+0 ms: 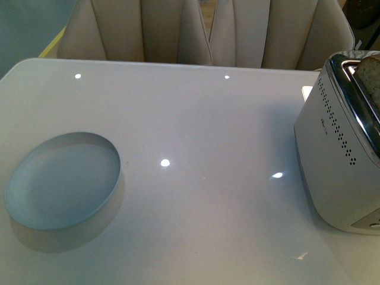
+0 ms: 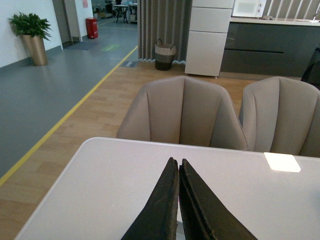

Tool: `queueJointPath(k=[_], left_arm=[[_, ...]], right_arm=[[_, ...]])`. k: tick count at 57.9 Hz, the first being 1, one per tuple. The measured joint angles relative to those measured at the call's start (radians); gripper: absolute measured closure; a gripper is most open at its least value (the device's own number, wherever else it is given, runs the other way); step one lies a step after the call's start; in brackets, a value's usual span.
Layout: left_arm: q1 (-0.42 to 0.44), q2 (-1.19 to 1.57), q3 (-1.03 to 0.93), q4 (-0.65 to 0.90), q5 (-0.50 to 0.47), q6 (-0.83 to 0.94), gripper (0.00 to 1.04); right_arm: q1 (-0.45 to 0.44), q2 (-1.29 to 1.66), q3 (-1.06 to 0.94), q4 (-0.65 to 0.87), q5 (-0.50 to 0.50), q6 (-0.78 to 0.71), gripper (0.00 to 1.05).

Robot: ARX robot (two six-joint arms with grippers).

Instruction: Left arm holds plate, right arm toasts bread

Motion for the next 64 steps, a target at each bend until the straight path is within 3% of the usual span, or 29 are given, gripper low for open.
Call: queueJointPath(k=[64], left_arm=[[0.022, -0.449, -0.111, -0.320, 0.007, 0.003, 1.02]], right_arm=[[0.000, 0.000, 0.000, 0.000, 0.000, 0.000, 0.09]])
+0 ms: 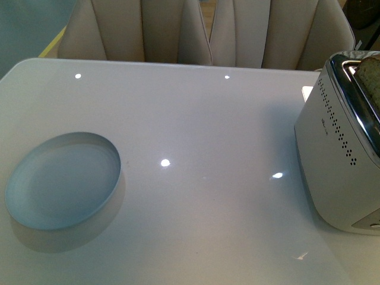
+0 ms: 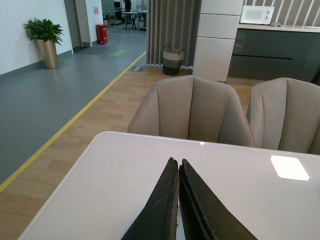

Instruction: Left arm holds plate, right arm toasts bread

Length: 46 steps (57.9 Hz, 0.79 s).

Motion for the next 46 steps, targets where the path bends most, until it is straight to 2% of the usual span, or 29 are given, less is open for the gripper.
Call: queueJointPath(k=[9, 14, 35, 41, 46], left_arm=[[0.000, -0.045, 0.000, -0.045, 0.000, 0.000, 1.02], [0.000, -0.163, 0.000, -0.193, 0.000, 0.000, 1.02], [0.000, -0.205, 0.000, -0.210, 0.000, 0.000, 1.02], [0.000, -0.205, 0.000, -0.210, 0.000, 0.000, 0.83], [0.000, -0.205, 0.000, -0.210, 0.000, 0.000, 0.60]], right_arm=[[0.000, 0.000, 0.000, 0.000, 0.000, 0.000, 0.09], [0.000, 0.000, 0.000, 0.000, 0.000, 0.000, 0.09], [0.000, 0.000, 0.000, 0.000, 0.000, 0.000, 0.09], [0.000, 0.000, 0.000, 0.000, 0.000, 0.000, 0.09], [0.000, 0.000, 0.000, 0.000, 0.000, 0.000, 0.09]])
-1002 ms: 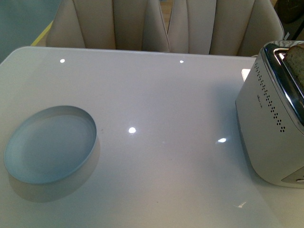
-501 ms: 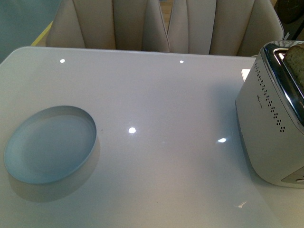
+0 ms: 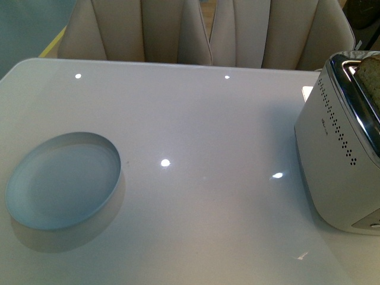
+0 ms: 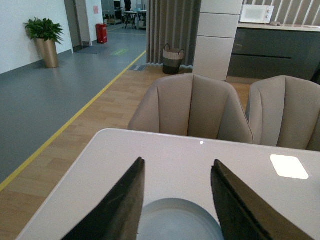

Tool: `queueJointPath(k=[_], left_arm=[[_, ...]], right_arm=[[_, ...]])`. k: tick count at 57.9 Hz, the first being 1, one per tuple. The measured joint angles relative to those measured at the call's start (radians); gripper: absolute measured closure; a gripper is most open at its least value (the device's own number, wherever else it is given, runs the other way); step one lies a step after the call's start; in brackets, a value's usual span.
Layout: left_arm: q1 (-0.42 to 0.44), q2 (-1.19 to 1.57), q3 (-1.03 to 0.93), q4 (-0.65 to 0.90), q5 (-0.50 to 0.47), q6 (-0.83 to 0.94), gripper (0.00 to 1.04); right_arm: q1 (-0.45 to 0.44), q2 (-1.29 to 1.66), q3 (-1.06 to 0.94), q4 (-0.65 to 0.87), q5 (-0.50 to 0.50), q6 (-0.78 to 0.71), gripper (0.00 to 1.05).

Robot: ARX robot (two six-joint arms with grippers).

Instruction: Left arm holds plate, right arm toasts bread

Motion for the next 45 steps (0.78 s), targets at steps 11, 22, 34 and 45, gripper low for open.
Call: queueJointPath(k=[11, 22, 34, 45], left_arm=[[0.000, 0.000, 0.000, 0.000, 0.000, 0.000, 0.22], [0.000, 0.000, 0.000, 0.000, 0.000, 0.001, 0.08], [0.000, 0.000, 0.000, 0.000, 0.000, 0.001, 0.07], [0.000, 0.000, 0.000, 0.000, 0.000, 0.001, 0.07]], right_arm=[[0.000, 0.000, 0.000, 0.000, 0.000, 0.000, 0.09], [0.000, 0.000, 0.000, 0.000, 0.000, 0.000, 0.09], [0.000, 0.000, 0.000, 0.000, 0.000, 0.000, 0.09], [0.000, 0.000, 0.000, 0.000, 0.000, 0.000, 0.09]])
